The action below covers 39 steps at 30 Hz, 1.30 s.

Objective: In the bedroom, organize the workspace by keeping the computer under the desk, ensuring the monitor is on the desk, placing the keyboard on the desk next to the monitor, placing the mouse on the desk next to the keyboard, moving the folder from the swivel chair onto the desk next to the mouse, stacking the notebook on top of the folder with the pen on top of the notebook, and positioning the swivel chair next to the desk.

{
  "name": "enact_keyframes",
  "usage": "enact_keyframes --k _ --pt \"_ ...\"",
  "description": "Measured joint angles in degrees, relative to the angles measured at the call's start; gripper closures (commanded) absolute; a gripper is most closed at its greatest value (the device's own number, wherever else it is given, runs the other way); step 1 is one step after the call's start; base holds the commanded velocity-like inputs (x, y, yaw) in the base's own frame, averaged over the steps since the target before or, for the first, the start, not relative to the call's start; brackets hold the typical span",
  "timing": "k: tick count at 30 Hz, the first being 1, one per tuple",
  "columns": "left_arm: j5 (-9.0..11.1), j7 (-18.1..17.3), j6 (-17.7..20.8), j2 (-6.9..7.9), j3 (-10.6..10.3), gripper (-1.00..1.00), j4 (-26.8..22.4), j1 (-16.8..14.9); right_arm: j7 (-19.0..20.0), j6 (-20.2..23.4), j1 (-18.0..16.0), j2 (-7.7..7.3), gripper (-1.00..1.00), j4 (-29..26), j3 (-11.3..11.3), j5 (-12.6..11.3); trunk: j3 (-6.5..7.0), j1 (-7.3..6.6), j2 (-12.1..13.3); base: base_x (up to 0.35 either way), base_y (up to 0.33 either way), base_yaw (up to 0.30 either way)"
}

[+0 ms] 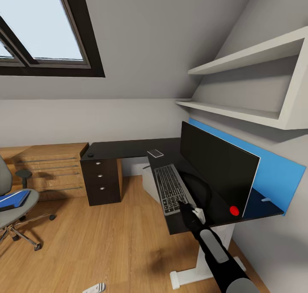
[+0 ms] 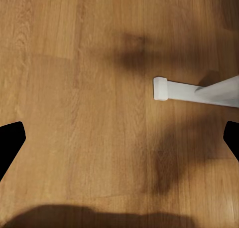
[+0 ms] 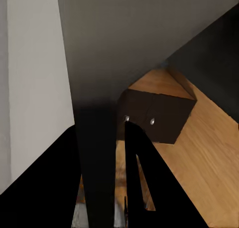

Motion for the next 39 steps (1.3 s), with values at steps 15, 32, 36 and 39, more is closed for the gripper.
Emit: enact_keyframes --k 15,32,36,39 --pt "0.0 0.0 0.0 0.0 0.0 -1.0 0.0 0.0 -4.8 5.4 0.0 -0.36 1.0 0.0 -0.4 -21.9 0.0 0.0 0.0 0.0 0.0 0.0" --pt "0.0 0.0 0.0 0.0 0.0 -1.0 0.0 0.0 -4.6 5.1 0.0 -0.53 1.0 -0.3 -0.7 -24.9 0.0 0.0 0.0 0.0 -0.058 0.0" --pt "0.0 0.0 0.0 0.0 0.0 -1.0 0.0 0.0 -4.7 4.9 0.0 -0.51 1.0 -0.2 -0.7 -24.8 0.0 0.0 0.0 0.0 -0.123 0.0" --pt "0.0 0.0 0.0 0.03 0.1 -1.0 0.0 0.0 -4.8 4.8 0.0 -0.51 1.0 -0.1 -0.6 -24.6 0.0 0.0 0.0 0.0 -0.03 0.0"
